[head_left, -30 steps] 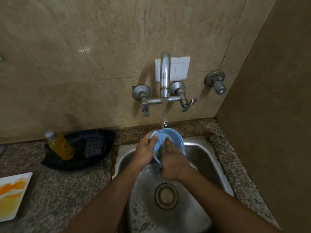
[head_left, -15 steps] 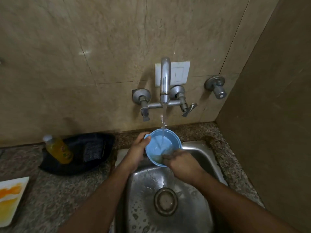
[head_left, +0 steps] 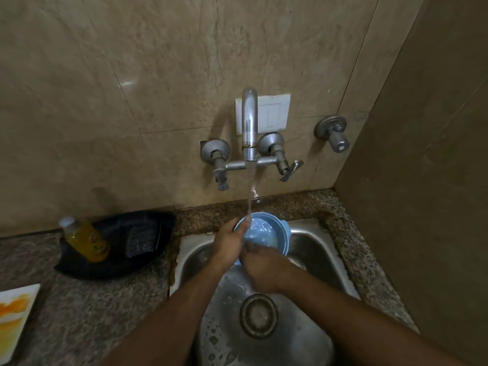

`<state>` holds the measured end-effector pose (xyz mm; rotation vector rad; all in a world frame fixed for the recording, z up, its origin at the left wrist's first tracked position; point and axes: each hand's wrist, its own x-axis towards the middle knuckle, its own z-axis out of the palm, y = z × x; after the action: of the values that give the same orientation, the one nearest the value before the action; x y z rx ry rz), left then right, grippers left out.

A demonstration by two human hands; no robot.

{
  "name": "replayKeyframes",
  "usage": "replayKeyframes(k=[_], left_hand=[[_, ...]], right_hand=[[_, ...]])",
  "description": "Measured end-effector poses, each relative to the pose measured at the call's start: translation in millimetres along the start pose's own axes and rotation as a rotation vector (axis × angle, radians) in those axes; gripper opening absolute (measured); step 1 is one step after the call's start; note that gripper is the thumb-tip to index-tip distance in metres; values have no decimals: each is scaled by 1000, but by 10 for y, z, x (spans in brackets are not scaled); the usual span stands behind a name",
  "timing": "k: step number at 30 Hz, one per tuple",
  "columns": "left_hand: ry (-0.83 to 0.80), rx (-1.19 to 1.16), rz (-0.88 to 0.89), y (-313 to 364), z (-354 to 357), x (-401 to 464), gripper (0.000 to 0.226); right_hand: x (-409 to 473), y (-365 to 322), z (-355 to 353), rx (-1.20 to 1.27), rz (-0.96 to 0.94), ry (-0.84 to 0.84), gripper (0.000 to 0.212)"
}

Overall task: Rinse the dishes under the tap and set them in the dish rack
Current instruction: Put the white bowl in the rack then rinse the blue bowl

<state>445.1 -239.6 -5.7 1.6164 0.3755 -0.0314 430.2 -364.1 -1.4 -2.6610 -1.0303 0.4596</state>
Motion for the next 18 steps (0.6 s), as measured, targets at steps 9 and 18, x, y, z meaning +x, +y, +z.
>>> replayKeyframes(k=[9, 18], left_hand=[[153, -42, 6, -68, -186, -45, 16], [30, 261, 74, 25, -264, 27, 37]], right_hand=[[-217, 298, 124, -384, -176, 276, 43], [-138, 96, 292, 74, -93, 101, 70]])
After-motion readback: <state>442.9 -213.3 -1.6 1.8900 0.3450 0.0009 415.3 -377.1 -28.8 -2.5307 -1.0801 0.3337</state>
